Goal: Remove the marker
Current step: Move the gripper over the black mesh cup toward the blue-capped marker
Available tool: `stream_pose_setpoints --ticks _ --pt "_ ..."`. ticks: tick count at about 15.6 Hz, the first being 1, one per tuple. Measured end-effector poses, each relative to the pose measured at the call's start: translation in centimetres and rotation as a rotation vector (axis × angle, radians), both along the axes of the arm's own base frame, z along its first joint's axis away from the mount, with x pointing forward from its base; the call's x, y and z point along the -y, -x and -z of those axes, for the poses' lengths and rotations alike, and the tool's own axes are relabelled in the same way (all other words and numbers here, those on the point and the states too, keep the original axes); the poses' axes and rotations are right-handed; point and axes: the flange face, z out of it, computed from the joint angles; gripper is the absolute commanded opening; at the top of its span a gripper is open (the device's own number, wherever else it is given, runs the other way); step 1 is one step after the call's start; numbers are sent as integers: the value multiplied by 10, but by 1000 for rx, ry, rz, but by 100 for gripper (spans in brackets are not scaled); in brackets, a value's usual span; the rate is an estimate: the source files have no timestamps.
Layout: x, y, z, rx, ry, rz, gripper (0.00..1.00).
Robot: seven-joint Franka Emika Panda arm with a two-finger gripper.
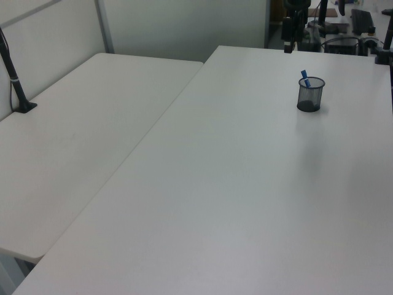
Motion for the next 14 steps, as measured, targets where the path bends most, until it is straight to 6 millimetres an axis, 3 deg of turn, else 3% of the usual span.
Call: stream_pose_setpoints --ticks 6,14 --pt "17 2 -2 3 1 20 100" --pt "18 3 -6 10 1 22 100"
